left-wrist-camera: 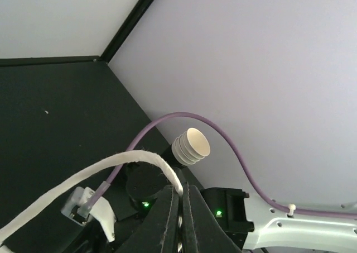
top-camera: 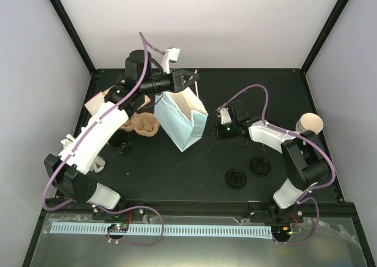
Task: Pack the takeout coffee
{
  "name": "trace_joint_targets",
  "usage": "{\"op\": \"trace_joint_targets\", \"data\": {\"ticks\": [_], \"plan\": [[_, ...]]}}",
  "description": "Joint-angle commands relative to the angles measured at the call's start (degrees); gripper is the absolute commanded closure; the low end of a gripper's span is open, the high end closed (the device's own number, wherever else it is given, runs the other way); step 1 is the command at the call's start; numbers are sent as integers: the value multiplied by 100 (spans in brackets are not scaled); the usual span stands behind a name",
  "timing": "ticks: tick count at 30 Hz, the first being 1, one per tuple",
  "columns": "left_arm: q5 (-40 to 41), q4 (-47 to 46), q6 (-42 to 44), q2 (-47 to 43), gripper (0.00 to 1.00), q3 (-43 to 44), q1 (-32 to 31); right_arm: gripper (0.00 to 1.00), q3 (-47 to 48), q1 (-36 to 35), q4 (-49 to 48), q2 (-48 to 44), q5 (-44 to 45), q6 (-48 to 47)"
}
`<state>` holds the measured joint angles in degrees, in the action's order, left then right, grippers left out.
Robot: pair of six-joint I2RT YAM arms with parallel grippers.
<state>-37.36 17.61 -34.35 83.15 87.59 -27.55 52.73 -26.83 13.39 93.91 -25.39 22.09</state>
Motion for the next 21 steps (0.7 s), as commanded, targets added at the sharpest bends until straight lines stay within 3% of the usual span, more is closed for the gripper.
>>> {"op": "trace_joint_targets", "data": {"ticks": [1,21], "plan": [[-101,118,121,198,98,463,-176,74,161,-57,-6,77,78,-178],[-208,155,116,1231,98,1262,-405,74,180,-82,21,250,584,-119]]}}
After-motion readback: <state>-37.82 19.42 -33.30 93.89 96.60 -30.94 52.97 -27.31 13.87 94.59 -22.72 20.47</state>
